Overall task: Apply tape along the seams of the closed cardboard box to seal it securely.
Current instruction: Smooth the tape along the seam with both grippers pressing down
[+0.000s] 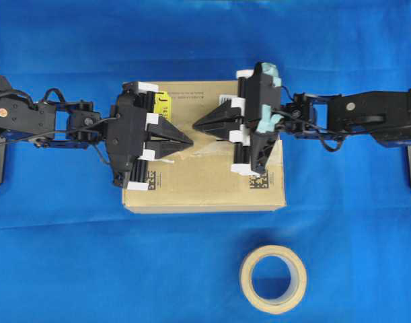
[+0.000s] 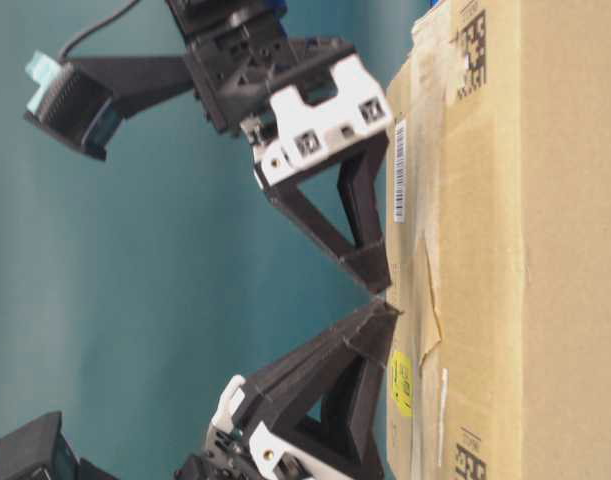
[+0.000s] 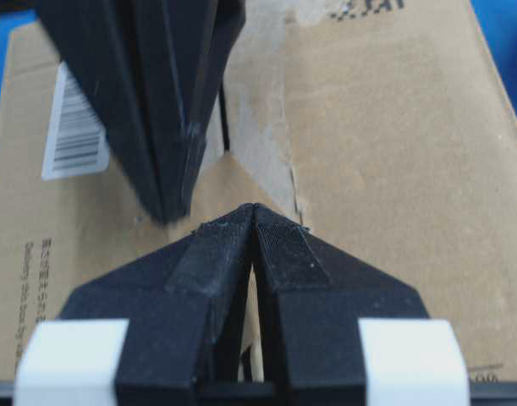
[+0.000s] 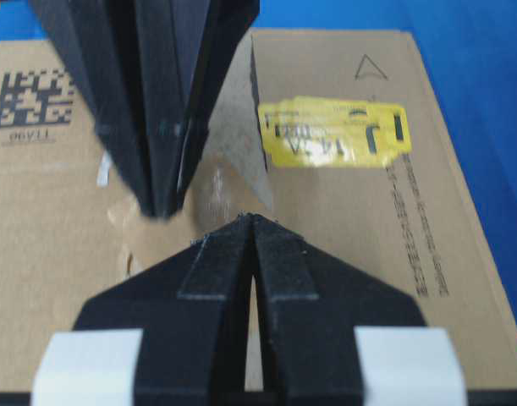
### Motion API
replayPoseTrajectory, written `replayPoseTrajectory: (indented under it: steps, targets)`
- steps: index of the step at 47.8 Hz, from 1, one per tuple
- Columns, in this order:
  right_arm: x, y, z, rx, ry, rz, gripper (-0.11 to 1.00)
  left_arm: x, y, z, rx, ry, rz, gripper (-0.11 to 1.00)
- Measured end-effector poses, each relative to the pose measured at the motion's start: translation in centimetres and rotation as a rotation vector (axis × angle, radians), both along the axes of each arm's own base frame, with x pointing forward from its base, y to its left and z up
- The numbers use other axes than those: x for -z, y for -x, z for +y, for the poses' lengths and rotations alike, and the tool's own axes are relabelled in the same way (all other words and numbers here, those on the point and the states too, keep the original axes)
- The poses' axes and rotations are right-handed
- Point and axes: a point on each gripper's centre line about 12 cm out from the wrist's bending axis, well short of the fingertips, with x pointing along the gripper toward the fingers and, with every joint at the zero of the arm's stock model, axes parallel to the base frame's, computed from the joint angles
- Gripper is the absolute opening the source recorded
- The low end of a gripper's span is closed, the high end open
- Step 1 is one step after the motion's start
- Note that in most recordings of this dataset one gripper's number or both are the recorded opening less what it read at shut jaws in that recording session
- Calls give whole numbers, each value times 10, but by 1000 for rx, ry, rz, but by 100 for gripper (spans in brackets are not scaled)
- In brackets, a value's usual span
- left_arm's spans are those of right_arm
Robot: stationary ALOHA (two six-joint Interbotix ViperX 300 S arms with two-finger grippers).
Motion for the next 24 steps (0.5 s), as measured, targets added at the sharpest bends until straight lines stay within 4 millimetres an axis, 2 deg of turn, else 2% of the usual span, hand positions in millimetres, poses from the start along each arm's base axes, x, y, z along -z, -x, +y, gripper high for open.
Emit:
replayPoseTrajectory:
  steps: [11, 24]
  targets:
    - [6, -17, 10, -33, 10, 7, -1, 6, -2, -2, 3, 1, 5, 0]
    - [13, -19, 15, -44, 9, 24, -1, 19, -4, -3, 6, 0, 14, 0]
